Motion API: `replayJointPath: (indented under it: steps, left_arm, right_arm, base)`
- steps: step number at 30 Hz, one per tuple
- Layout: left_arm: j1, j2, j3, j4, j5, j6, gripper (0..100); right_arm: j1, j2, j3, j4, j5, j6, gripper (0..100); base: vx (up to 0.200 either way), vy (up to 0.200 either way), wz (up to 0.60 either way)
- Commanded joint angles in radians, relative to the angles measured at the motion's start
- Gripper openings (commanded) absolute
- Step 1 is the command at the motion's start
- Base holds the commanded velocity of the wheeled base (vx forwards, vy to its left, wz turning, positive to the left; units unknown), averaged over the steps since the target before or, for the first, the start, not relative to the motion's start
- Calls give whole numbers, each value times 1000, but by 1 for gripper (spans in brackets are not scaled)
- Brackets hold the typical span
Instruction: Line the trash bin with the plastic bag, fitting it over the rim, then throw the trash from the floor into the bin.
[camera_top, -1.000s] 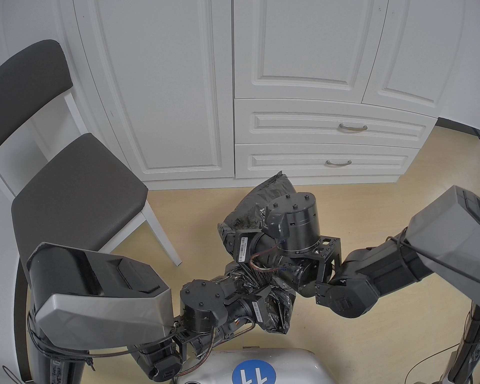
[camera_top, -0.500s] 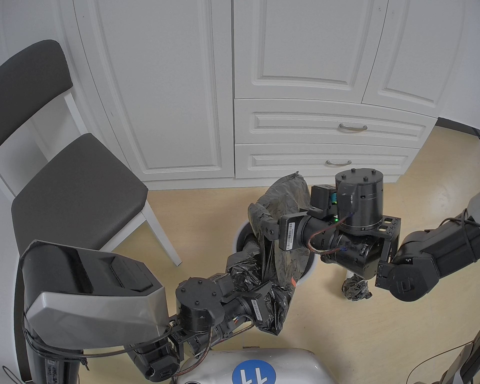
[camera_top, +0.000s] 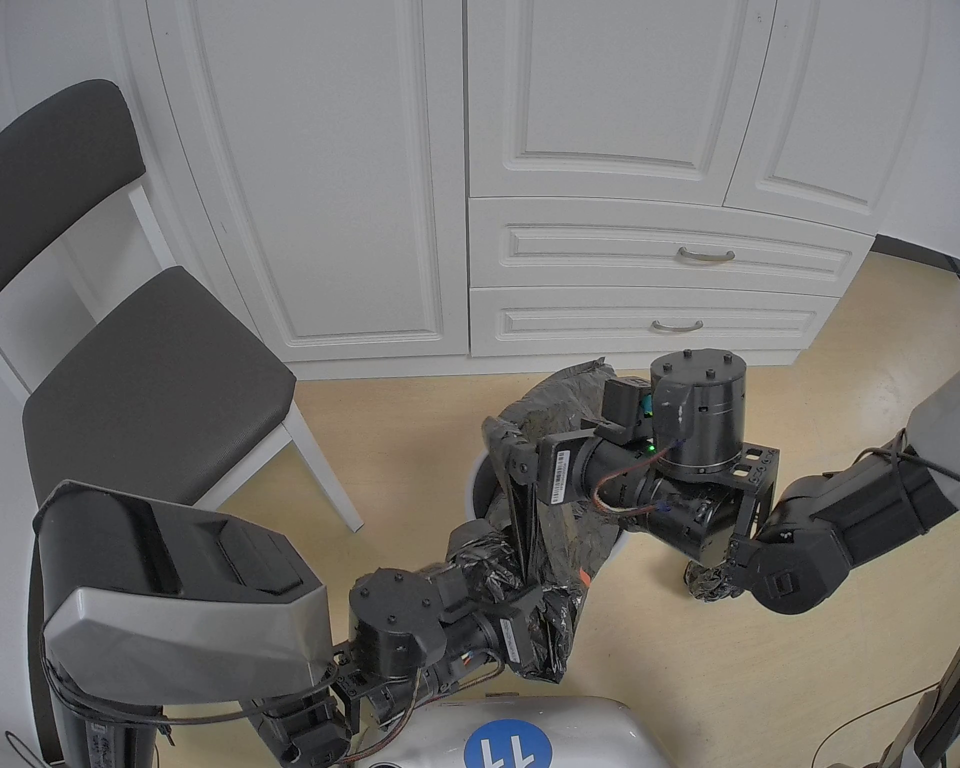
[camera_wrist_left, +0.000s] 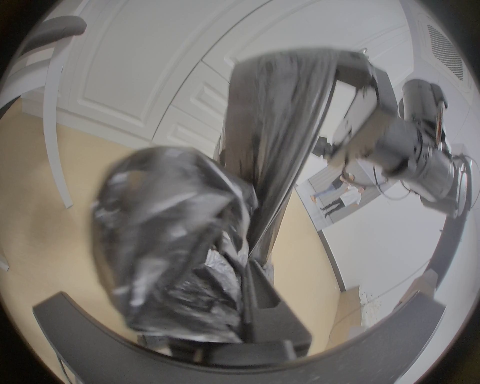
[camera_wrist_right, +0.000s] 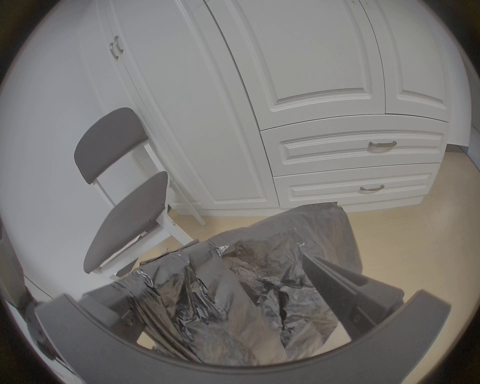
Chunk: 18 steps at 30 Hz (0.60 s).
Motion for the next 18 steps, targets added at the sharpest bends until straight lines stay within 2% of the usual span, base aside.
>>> replayJointPath:
  steps: [1,14,18]
  left_arm:
    - [-12,-1,12,-6,-8,-1,100]
    - [-12,-24,18,-7,-9,-10,100]
    - [-24,27,-54,-6,-5,-13,100]
  right_arm:
    - [25,56,-11,-7,-6,7,100]
    - [45,113,-54,2,-10,39,100]
    - [85,114,-81,14,-25,90,100]
  base:
    - [0,0,0]
    - [0,0,0]
    - [0,0,0]
